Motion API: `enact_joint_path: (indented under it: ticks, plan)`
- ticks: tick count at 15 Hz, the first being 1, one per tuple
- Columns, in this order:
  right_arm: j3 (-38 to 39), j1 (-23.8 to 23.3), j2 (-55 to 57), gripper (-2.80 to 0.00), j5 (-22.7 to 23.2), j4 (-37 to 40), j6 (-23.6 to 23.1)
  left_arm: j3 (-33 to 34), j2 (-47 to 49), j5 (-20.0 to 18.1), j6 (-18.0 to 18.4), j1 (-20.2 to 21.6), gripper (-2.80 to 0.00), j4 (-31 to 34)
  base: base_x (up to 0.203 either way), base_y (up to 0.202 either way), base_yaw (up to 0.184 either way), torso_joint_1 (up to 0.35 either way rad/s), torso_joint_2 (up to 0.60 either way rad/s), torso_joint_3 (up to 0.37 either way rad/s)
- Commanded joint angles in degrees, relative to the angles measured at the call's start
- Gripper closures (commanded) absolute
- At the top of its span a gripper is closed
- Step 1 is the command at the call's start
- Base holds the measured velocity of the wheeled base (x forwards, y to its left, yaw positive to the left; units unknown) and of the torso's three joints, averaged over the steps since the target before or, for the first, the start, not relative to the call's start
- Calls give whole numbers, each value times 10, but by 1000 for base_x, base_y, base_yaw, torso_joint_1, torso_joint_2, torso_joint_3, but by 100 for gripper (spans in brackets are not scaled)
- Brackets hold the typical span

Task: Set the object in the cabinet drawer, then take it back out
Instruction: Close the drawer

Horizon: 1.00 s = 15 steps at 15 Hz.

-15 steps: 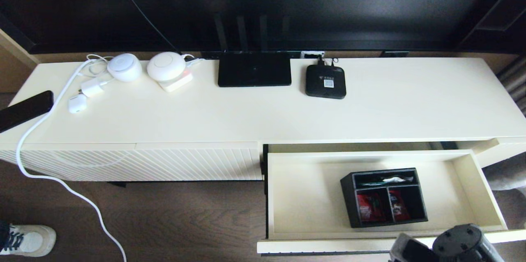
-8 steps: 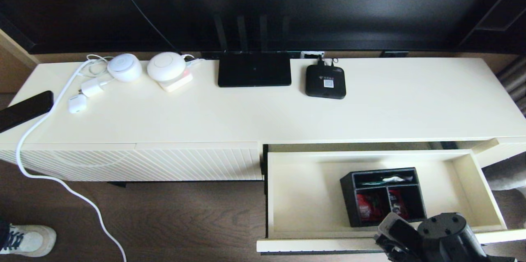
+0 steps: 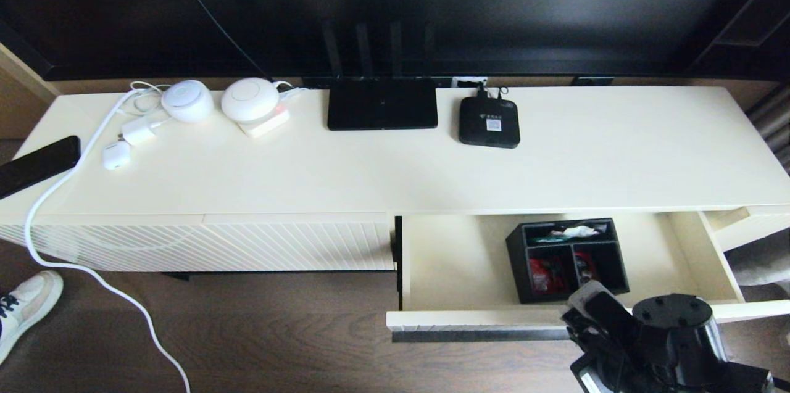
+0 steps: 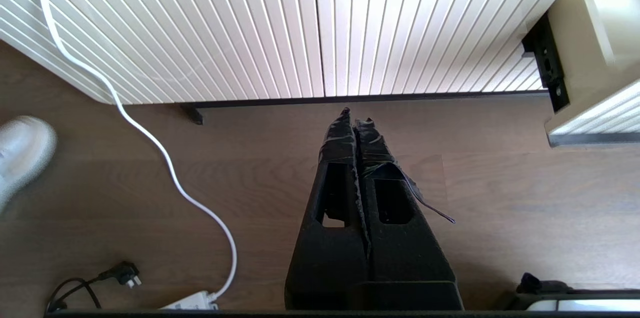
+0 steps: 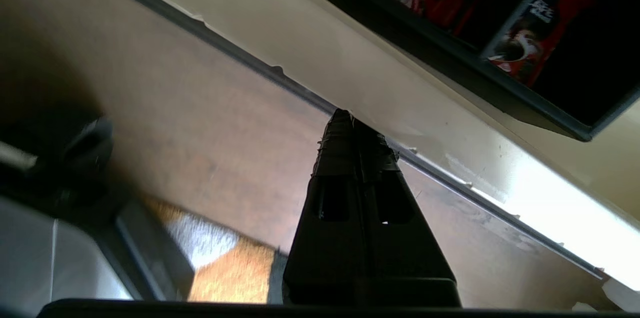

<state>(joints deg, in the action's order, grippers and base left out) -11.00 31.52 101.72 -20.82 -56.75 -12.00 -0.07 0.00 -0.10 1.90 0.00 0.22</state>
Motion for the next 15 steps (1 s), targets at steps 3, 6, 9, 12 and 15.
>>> enact_joint_path:
  ticks: [3,6,9,12,15]
  plan:
    - [-9,-12,15,0,-11,-35,-4,1,1,0,0,0,0,0,0,0,0,0,0,0]
    - [-17,-23,49,0,-12,-86,-4,0,1,0,0,0,0,0,0,0,0,0,0,0]
    - [-25,-32,100,0,-14,-170,-5,0,1,0,0,0,0,0,0,0,0,0,0,0]
    - [-53,-45,116,0,-14,-192,-5,0,1,0,0,0,0,0,0,0,0,0,0,0]
    - [-78,-47,130,0,-14,-195,-6,0,1,0,0,0,0,0,0,0,0,0,0,0]
